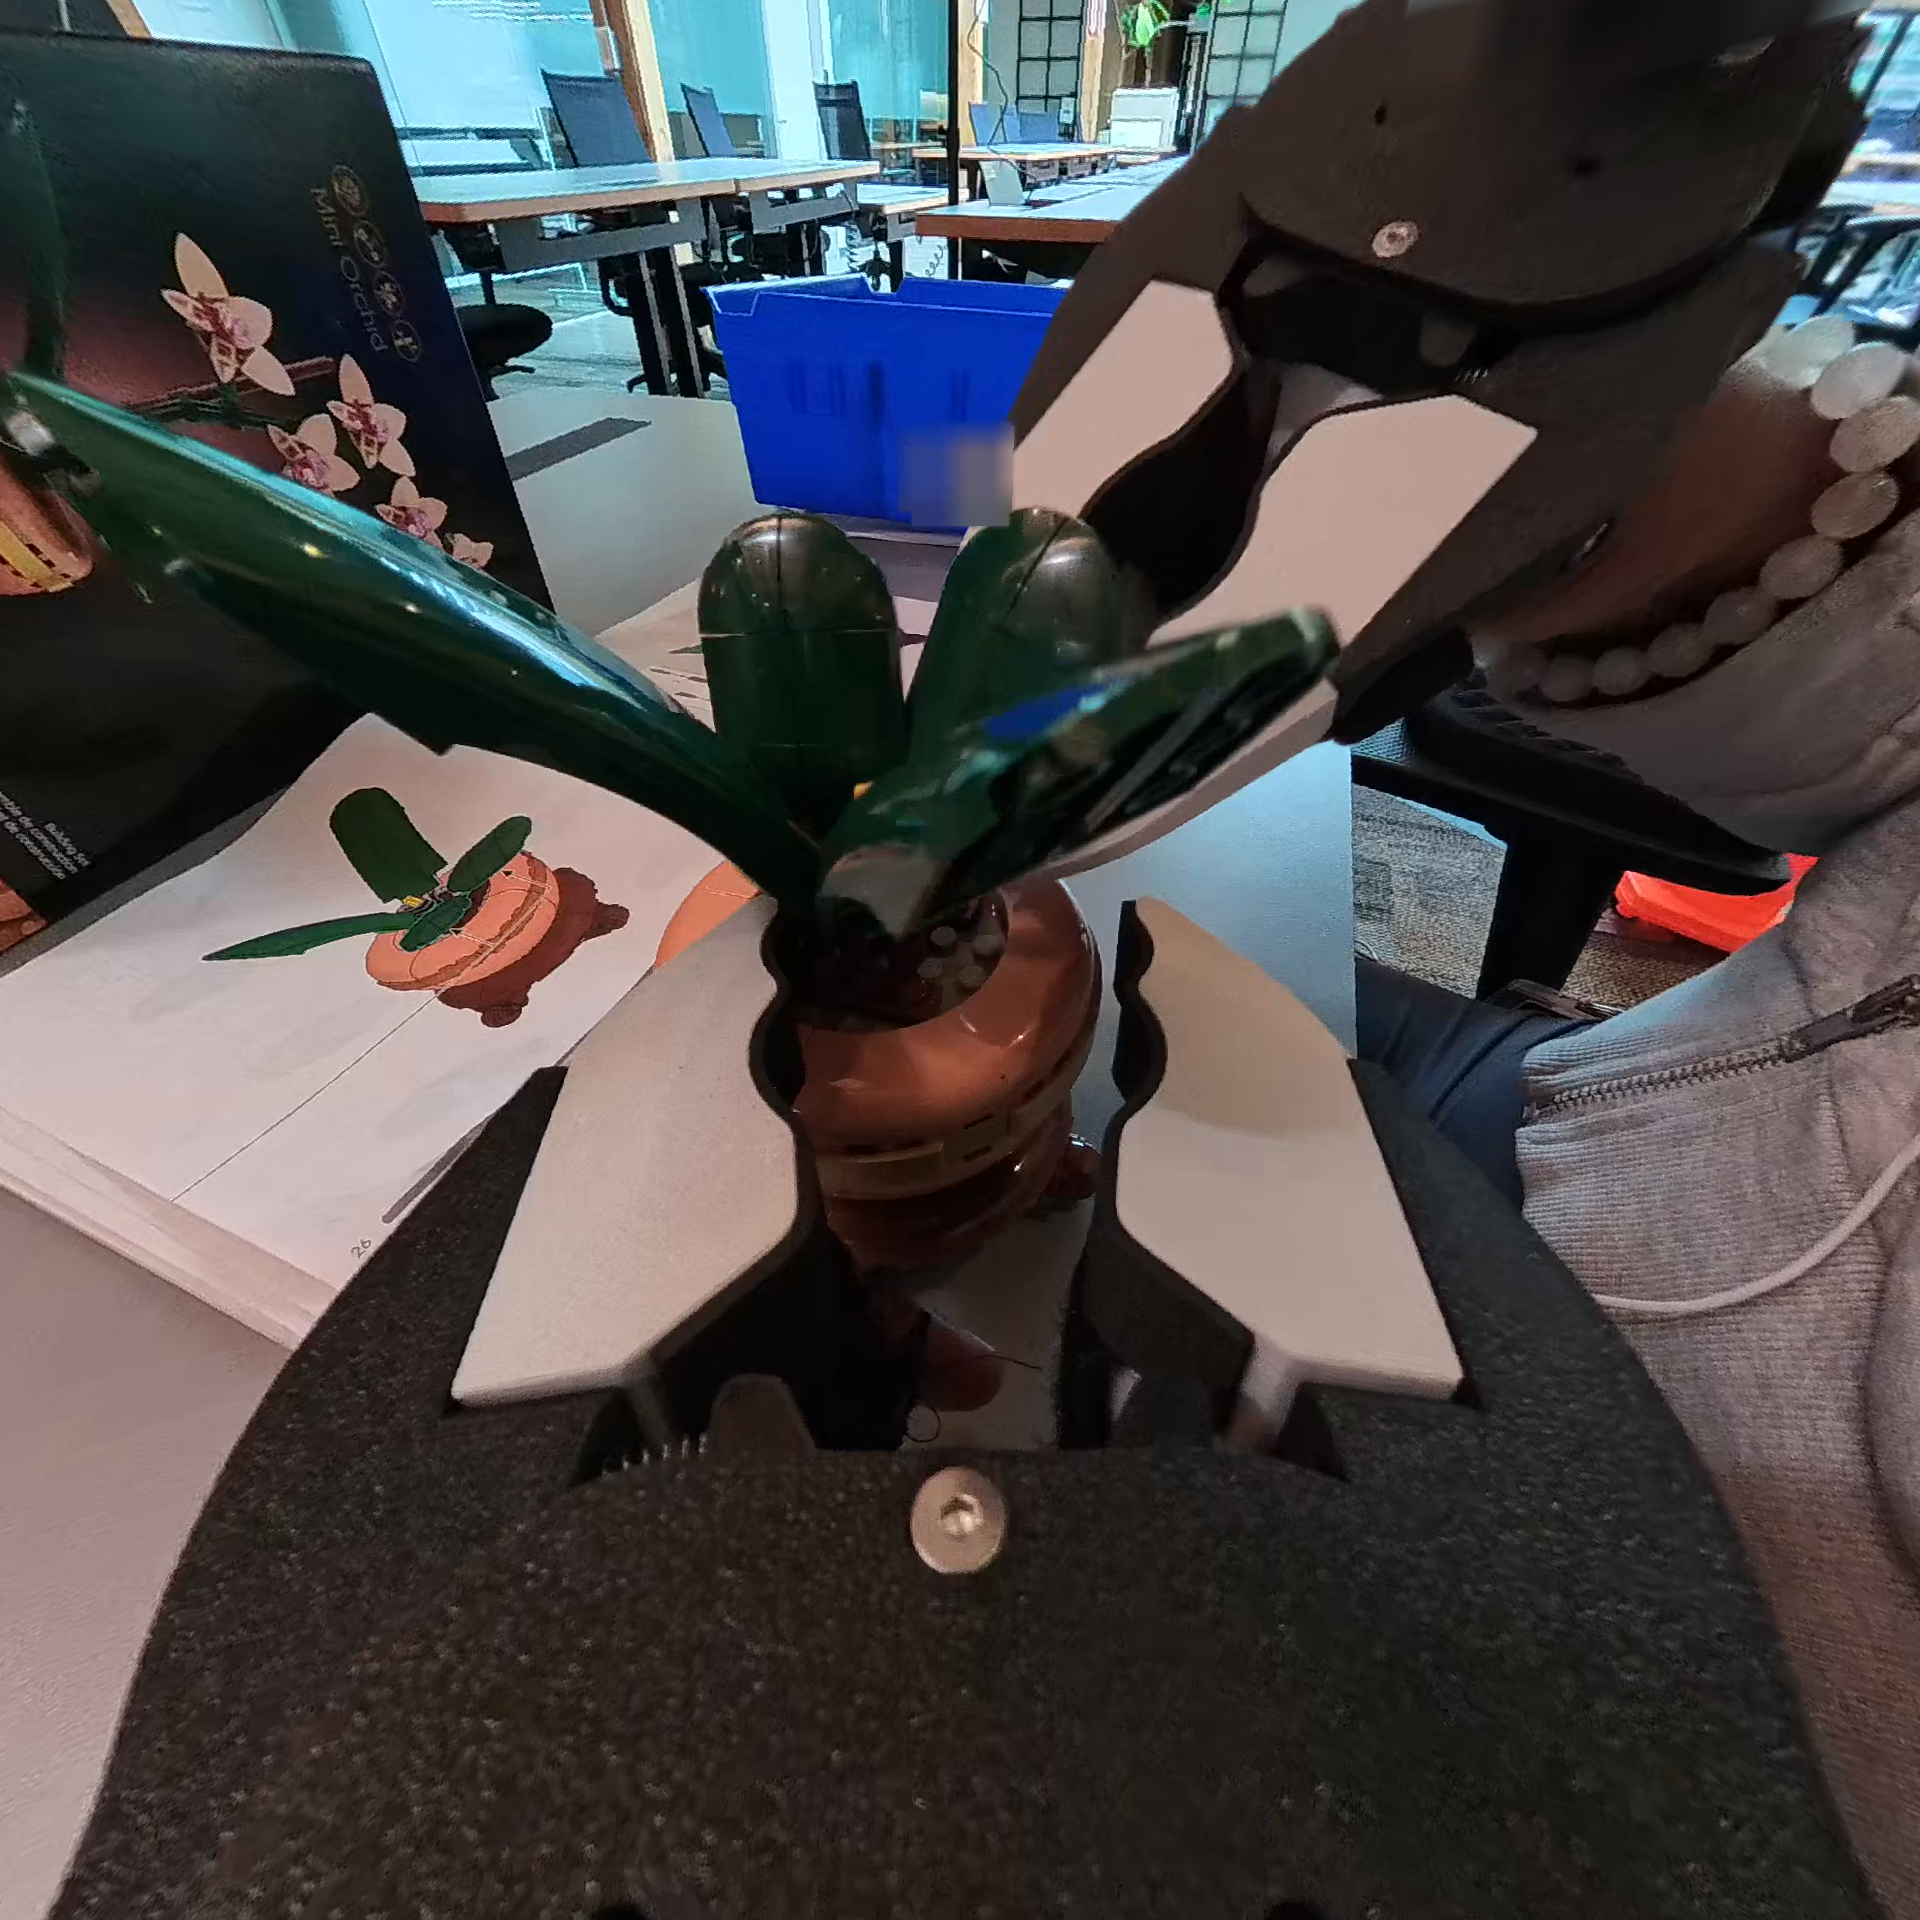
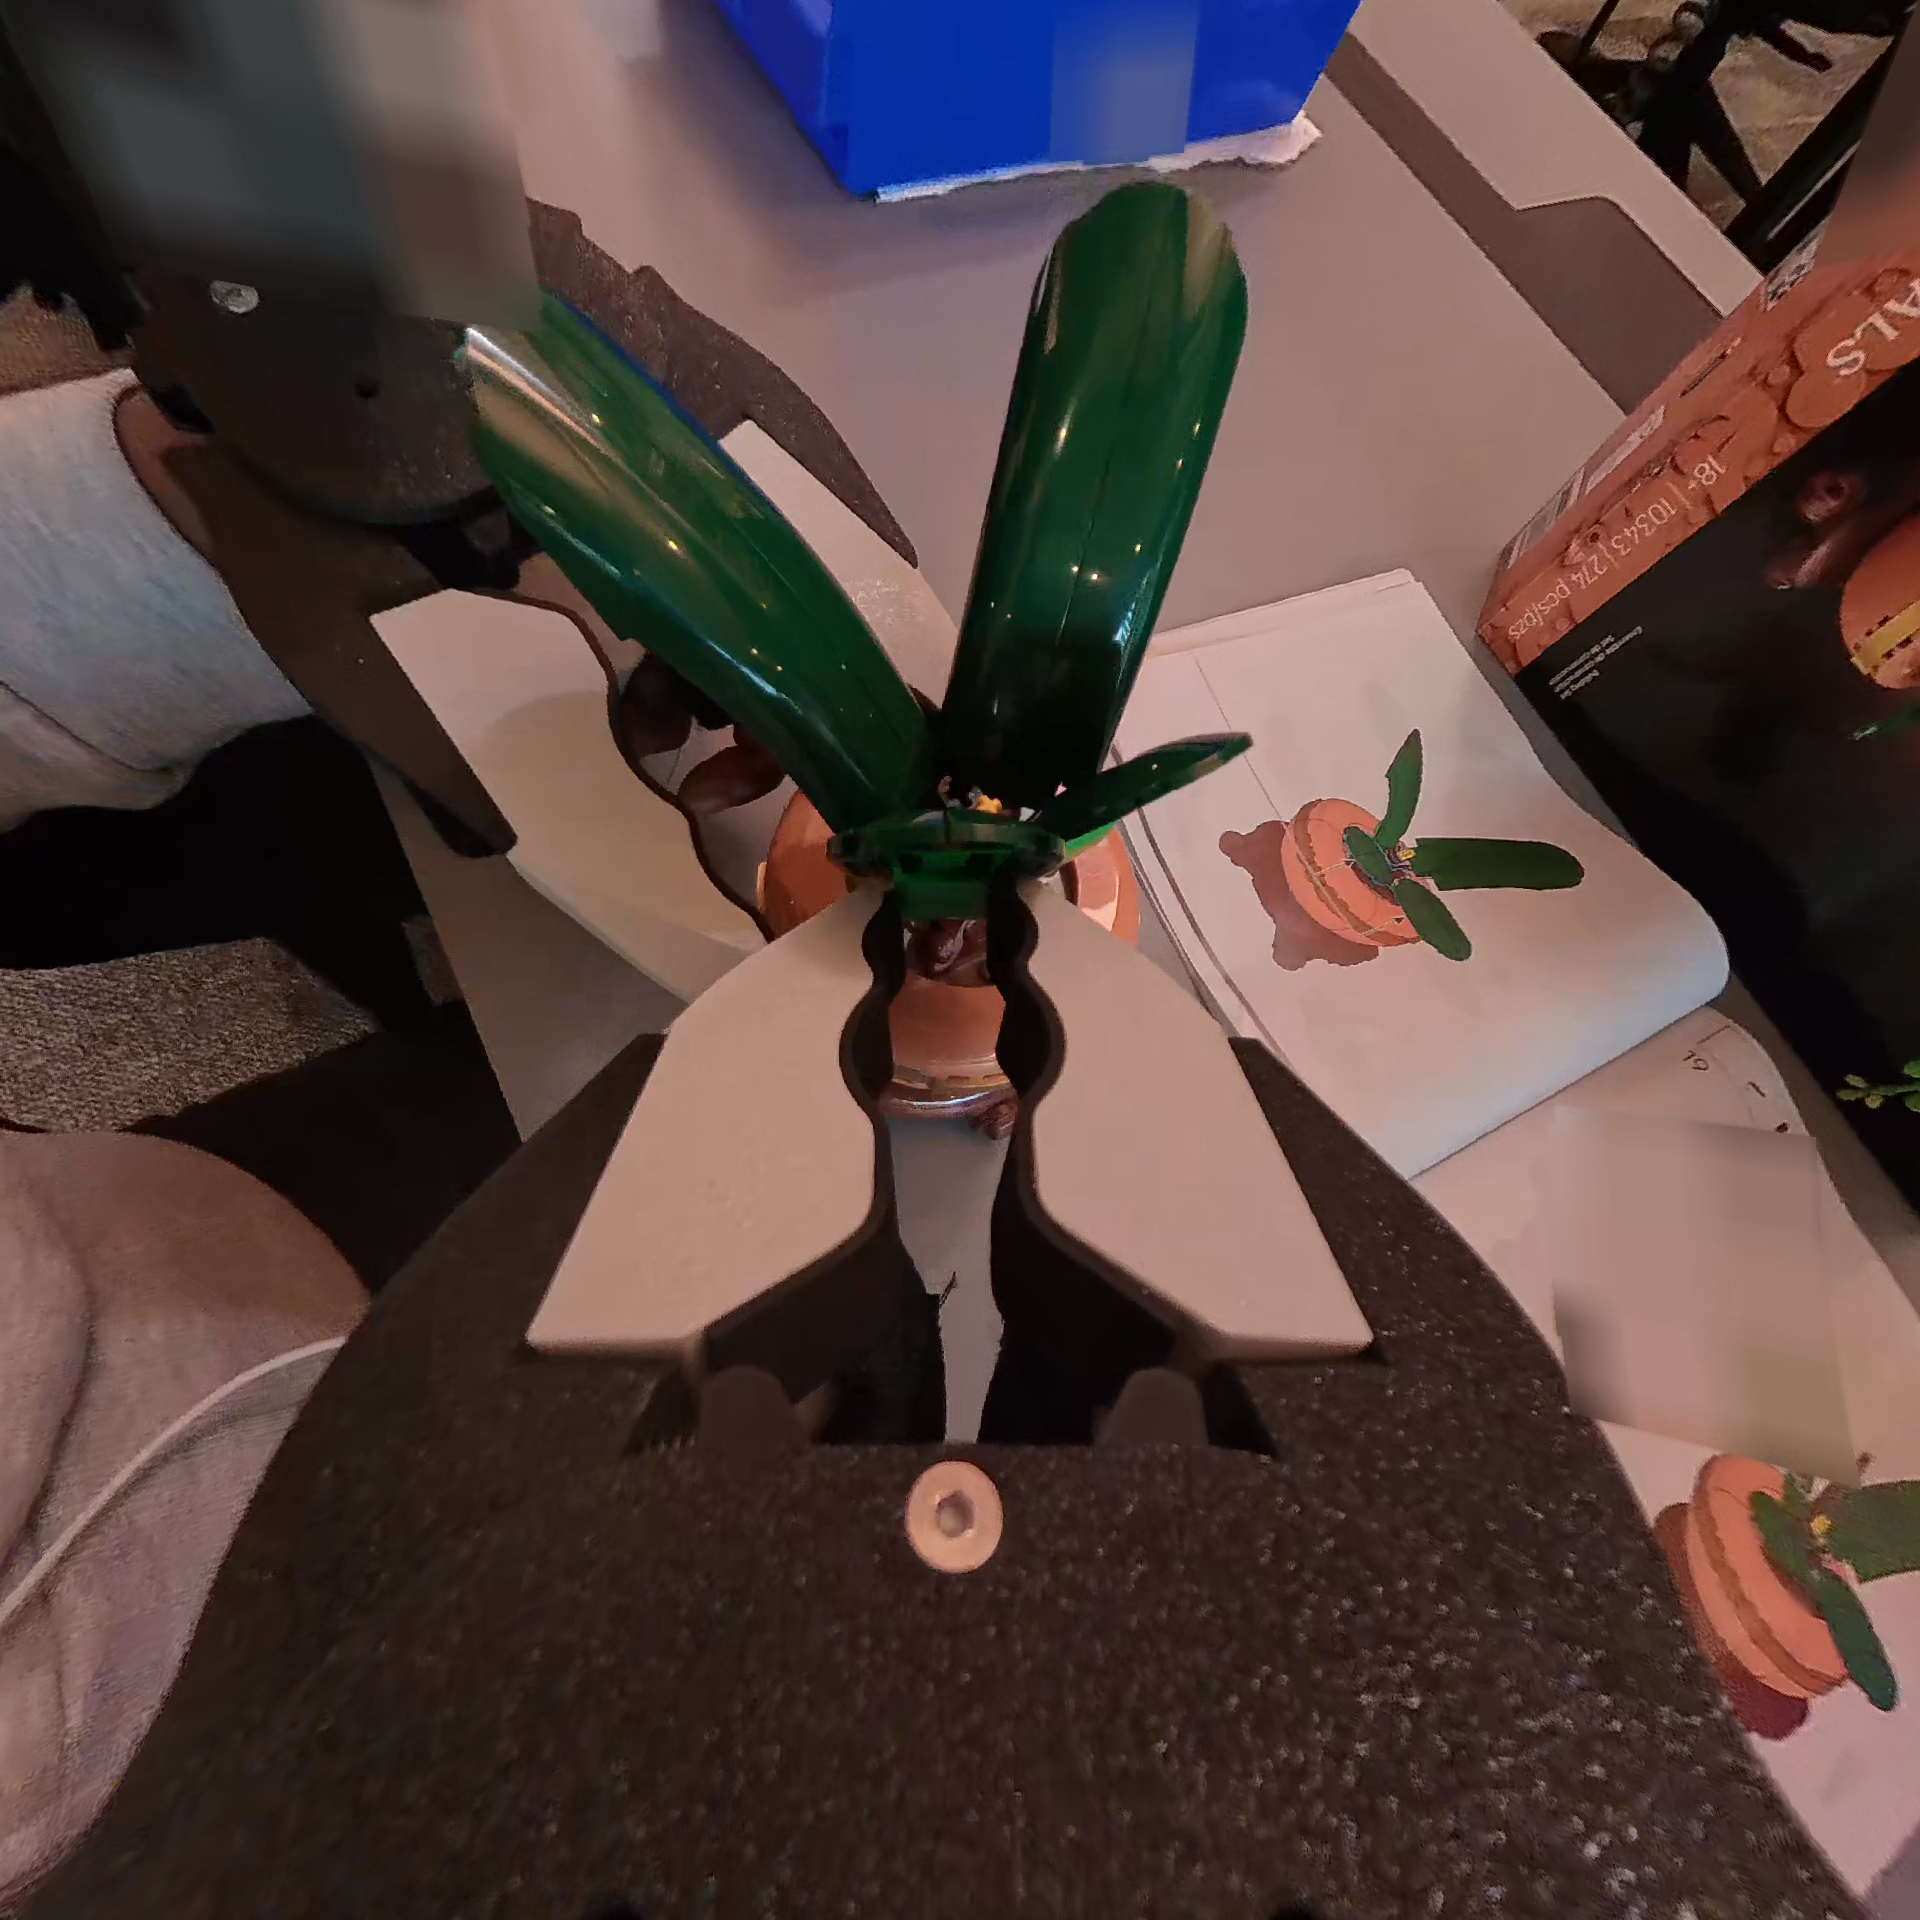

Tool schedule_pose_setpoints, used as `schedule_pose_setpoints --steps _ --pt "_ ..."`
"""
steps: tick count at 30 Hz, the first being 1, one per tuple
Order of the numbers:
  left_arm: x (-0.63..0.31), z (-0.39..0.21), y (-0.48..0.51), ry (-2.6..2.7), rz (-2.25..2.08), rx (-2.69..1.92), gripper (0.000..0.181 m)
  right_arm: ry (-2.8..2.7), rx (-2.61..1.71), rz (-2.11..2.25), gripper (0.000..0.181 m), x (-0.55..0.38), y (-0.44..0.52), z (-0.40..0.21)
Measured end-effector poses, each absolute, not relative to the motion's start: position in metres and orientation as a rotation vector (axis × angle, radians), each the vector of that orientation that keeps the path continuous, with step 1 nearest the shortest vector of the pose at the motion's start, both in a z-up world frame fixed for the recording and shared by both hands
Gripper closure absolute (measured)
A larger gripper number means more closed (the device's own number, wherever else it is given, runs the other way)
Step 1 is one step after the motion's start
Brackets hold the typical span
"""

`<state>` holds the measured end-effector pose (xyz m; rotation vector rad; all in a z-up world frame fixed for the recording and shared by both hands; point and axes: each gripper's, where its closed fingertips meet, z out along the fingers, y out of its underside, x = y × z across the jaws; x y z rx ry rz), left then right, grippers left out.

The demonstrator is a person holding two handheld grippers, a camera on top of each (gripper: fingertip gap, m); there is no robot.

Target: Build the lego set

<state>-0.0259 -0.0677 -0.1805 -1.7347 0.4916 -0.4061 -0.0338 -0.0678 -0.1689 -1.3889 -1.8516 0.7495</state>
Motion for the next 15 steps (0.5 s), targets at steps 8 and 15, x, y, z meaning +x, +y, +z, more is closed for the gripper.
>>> schedule_pose_setpoints --steps 8,15 --pt "-0.0259 -0.1807 -0.0677 0.499 -0.407 -1.735 0.122 -1.916 -1.385 0.698 0.166 -0.0333 -0.0675 -0.1698" --pt "-0.0264 -0.1810 -0.0671 0.503 -0.397 -1.741 0.125 -1.991 -1.391 0.639 0.166 -0.0340 -0.0679 -0.1703"
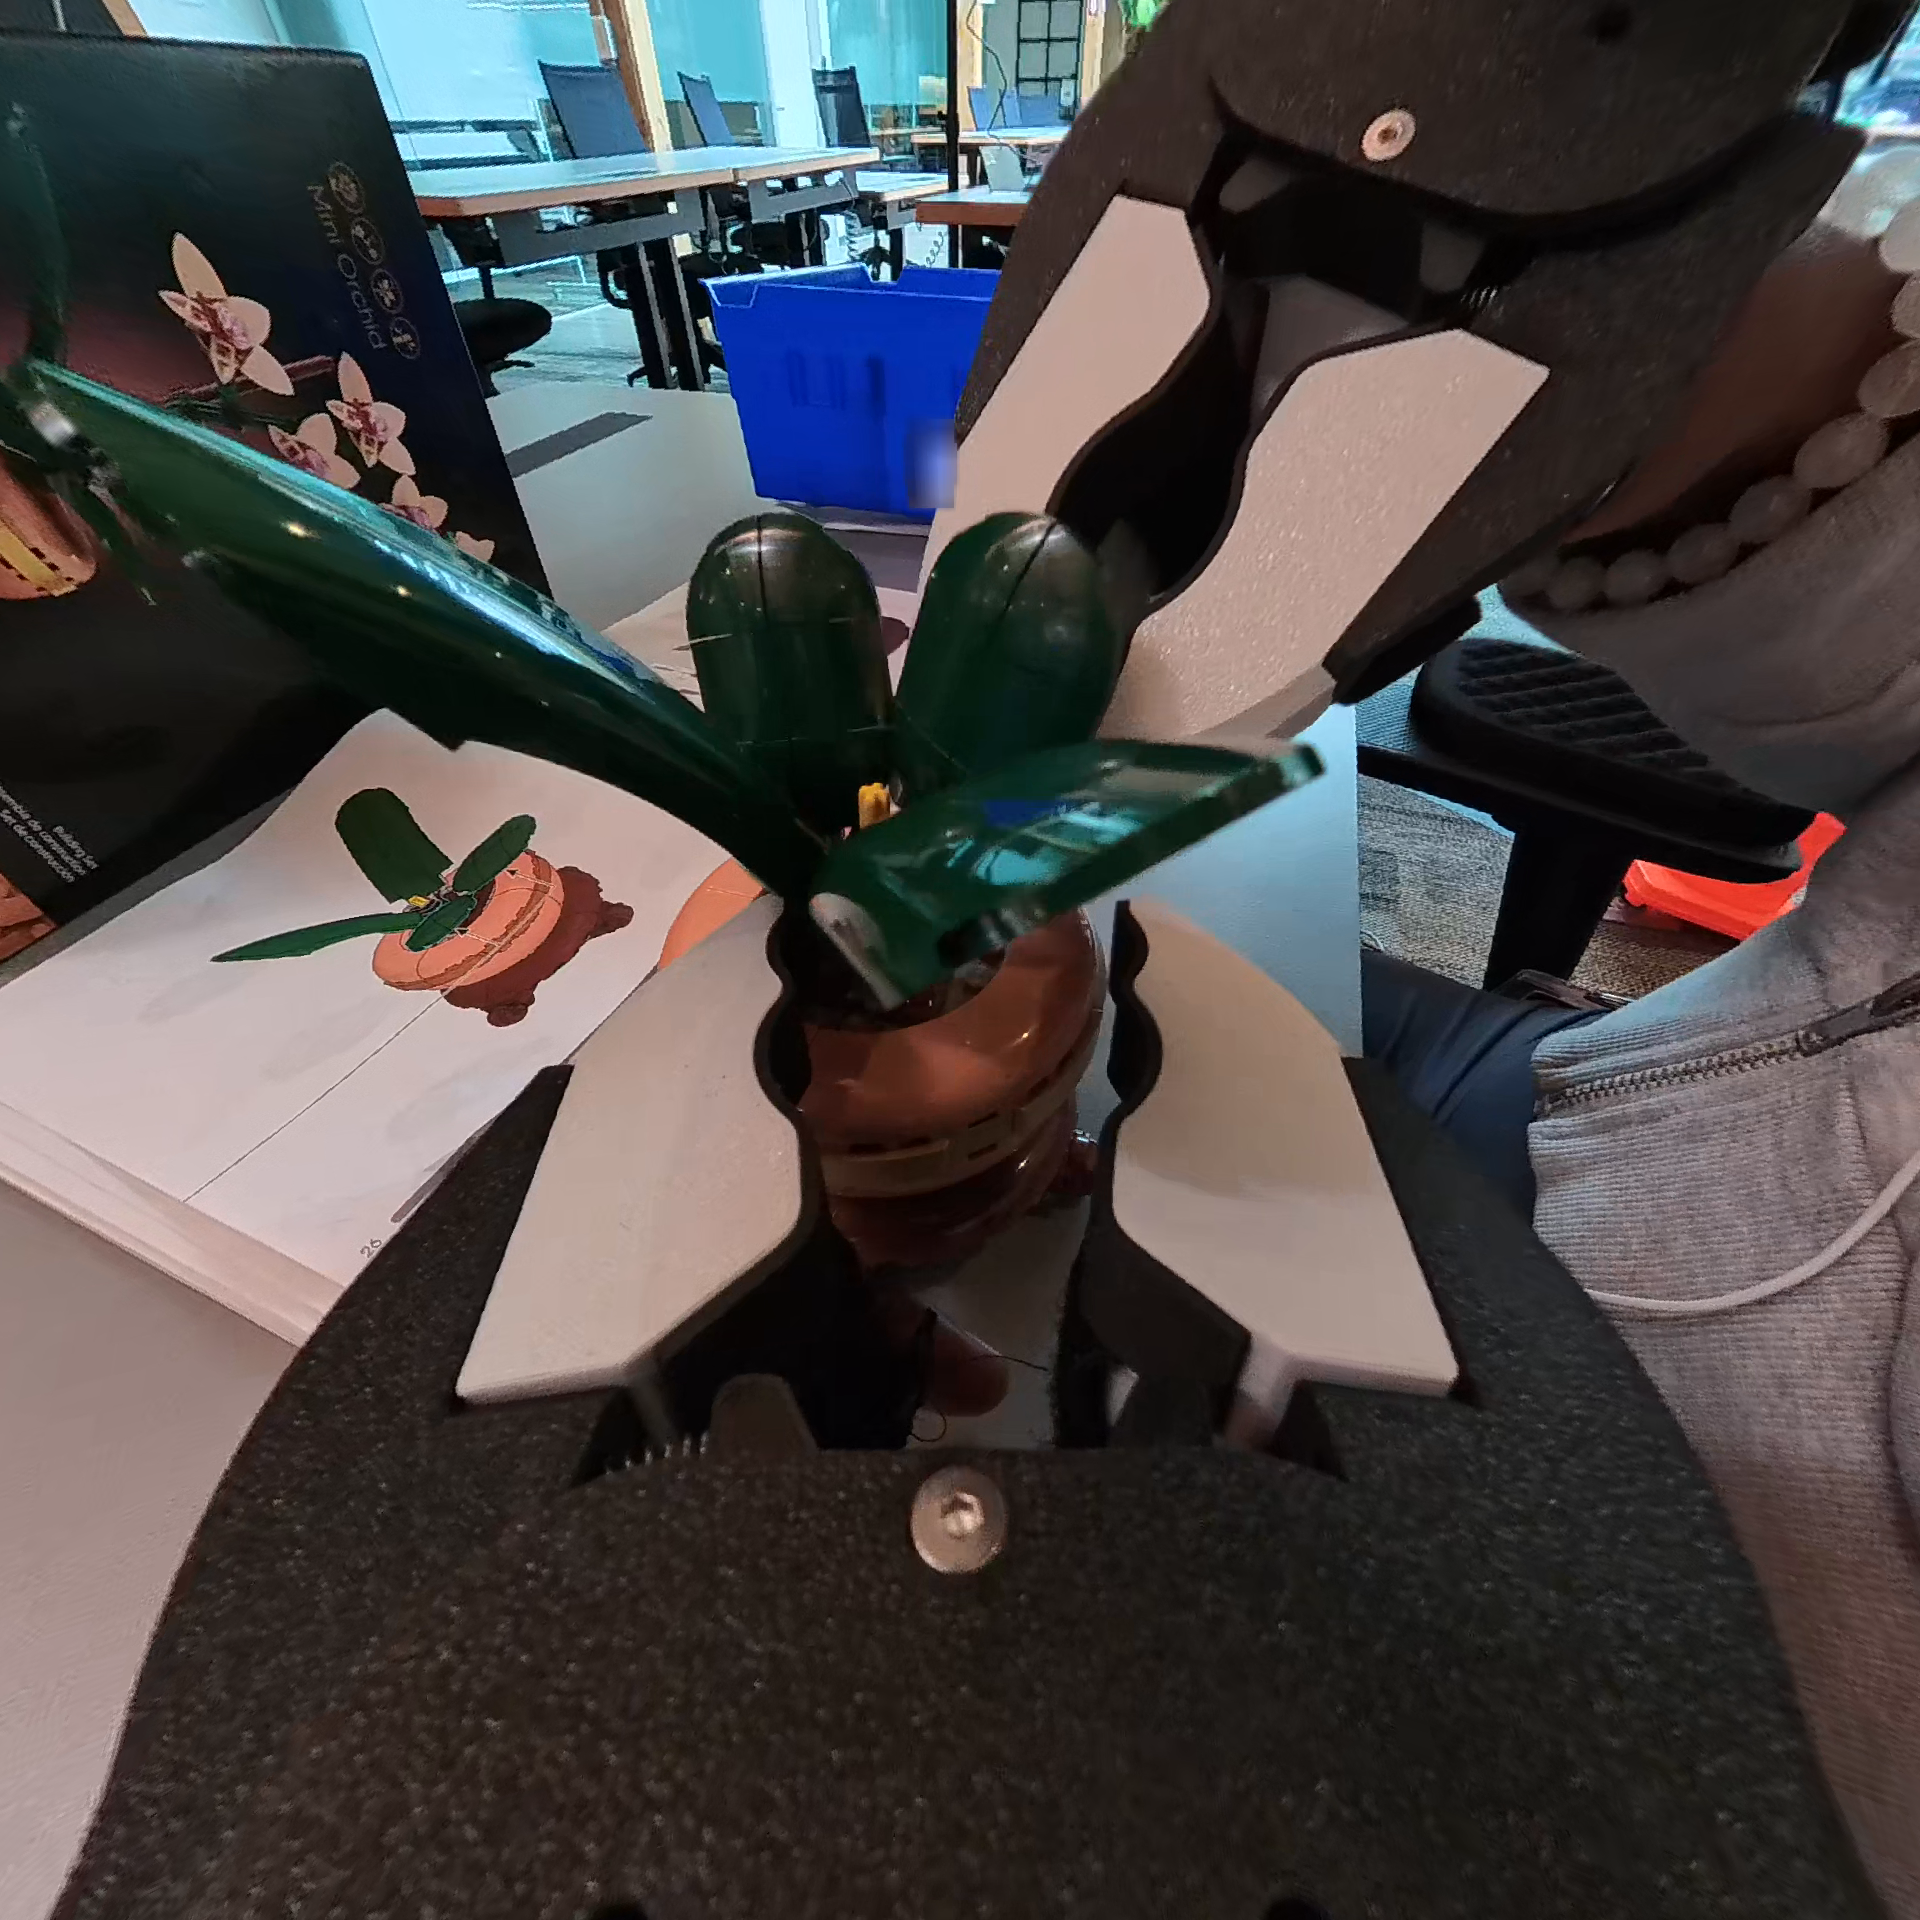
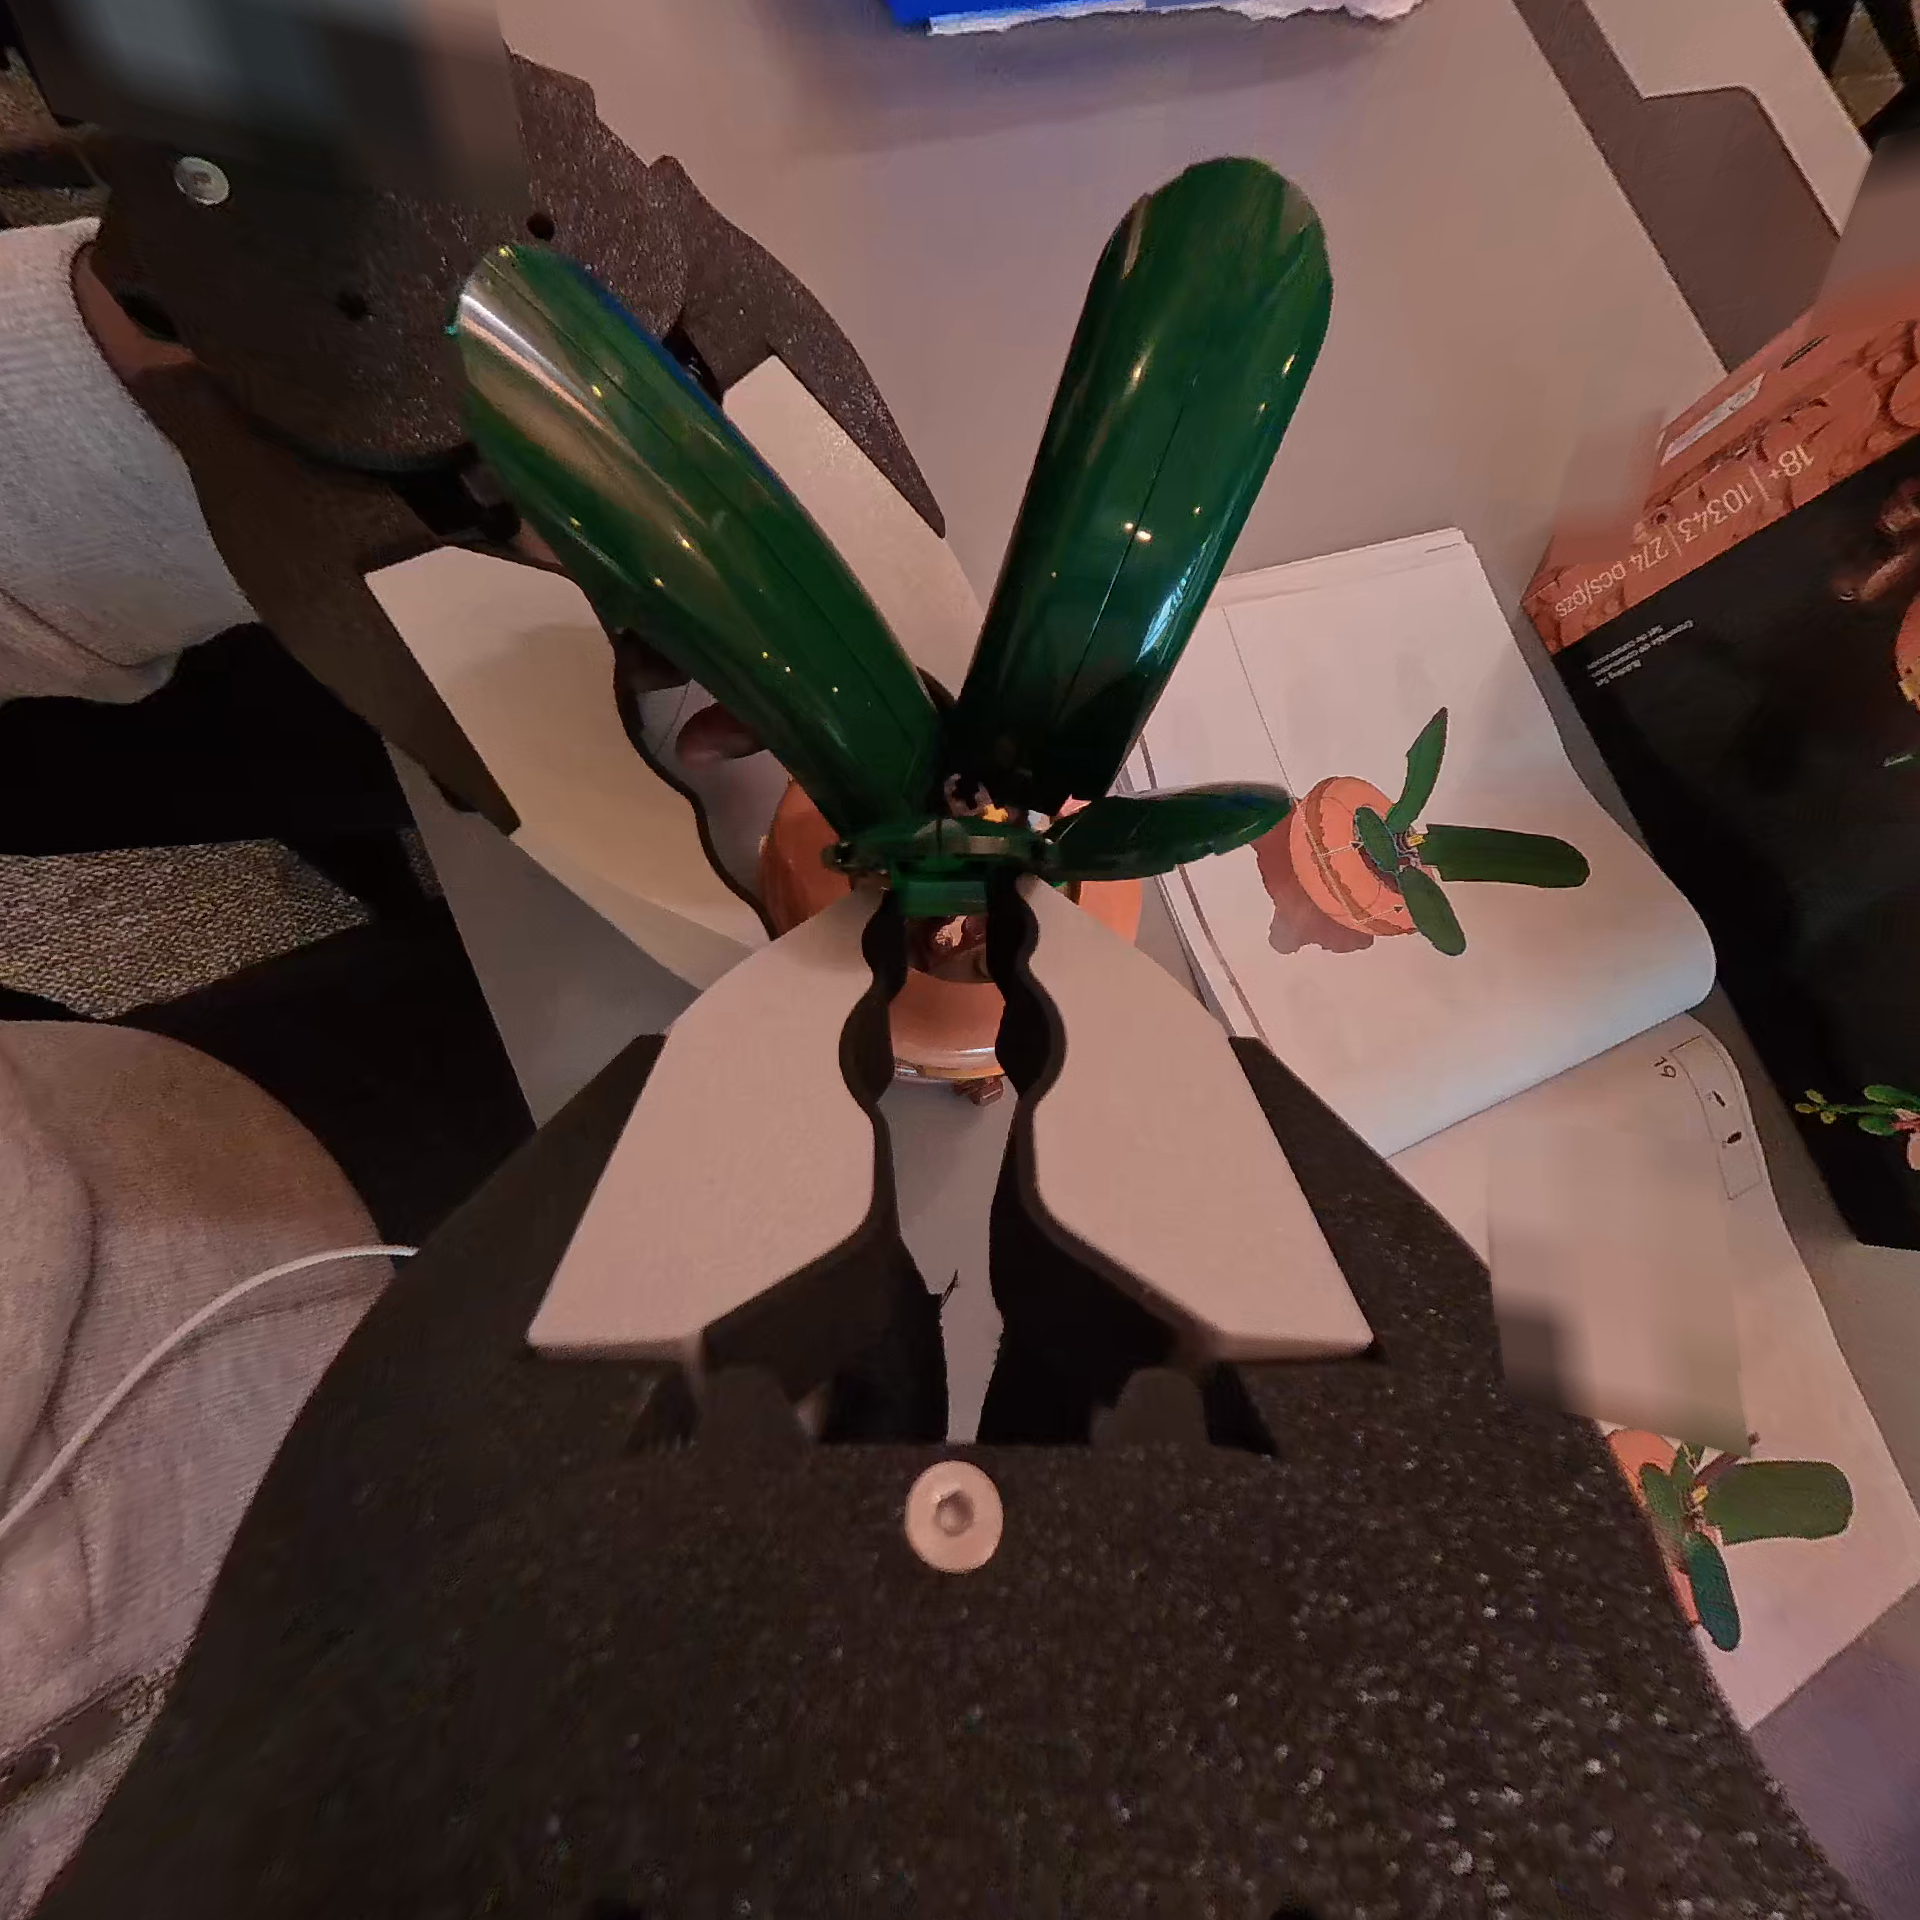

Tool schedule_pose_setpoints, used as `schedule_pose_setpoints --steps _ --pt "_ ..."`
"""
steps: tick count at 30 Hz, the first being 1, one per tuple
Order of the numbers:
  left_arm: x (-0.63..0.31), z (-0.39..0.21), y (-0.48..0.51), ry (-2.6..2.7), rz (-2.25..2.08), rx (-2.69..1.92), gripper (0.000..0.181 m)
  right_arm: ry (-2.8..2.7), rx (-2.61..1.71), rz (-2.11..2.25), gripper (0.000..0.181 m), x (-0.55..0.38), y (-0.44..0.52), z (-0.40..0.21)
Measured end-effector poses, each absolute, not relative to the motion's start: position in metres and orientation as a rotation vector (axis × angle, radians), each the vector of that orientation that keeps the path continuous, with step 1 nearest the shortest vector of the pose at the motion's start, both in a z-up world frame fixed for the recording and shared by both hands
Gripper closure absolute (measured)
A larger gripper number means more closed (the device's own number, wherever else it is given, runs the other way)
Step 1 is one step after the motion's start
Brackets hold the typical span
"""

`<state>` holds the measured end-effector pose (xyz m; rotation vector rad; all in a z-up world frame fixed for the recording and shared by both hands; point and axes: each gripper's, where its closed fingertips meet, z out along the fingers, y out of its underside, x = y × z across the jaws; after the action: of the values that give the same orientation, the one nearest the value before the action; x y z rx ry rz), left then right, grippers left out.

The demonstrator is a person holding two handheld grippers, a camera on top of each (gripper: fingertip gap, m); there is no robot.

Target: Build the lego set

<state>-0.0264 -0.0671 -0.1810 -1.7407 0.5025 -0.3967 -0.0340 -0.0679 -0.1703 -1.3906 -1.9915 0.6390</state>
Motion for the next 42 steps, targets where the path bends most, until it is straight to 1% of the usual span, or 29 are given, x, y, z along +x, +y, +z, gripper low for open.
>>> schedule_pose_setpoints --steps 13,14,15,20,25,26,30,35,39,42 --pt "-0.025 -0.181 -0.067 0.504 -0.405 -1.735 0.124 -2.106 -1.516 0.580 0.165 -0.034 -0.067 -0.176" --pt "-0.023 -0.181 -0.067 0.506 -0.409 -1.735 0.117 -2.115 -1.529 0.563 0.165 -0.035 -0.067 -0.177" --pt "-0.024 -0.181 -0.066 0.509 -0.400 -1.740 0.117 -2.127 -1.529 0.562 0.165 -0.034 -0.067 -0.177" --pt "-0.022 -0.181 -0.066 0.536 -0.407 -1.764 0.121 -2.105 -1.579 0.681 0.165 -0.031 -0.066 -0.177" --pt "-0.023 -0.181 -0.065 0.510 -0.377 -1.760 0.127 -2.124 -1.566 0.698 0.165 -0.030 -0.067 -0.176" --pt "-0.023 -0.181 -0.065 0.511 -0.383 -1.756 0.126 -2.125 -1.567 0.725 0.165 -0.030 -0.067 -0.176" --pt "-0.026 -0.180 -0.068 0.502 -0.380 -1.761 0.129 -2.093 -1.525 0.857 0.162 -0.030 -0.069 -0.168" --pt "-0.032 -0.180 -0.072 0.486 -0.385 -1.767 0.129 -2.012 -1.492 0.910 0.153 -0.020 -0.054 -0.161" --pt "-0.032 -0.180 -0.073 0.495 -0.375 -1.783 0.130 -1.961 -1.411 0.956 0.157 -0.019 -0.051 -0.156" --pt "-0.033 -0.180 -0.073 0.506 -0.377 -1.799 0.129 -1.936 -1.282 1.036 0.155 -0.021 -0.058 -0.144"
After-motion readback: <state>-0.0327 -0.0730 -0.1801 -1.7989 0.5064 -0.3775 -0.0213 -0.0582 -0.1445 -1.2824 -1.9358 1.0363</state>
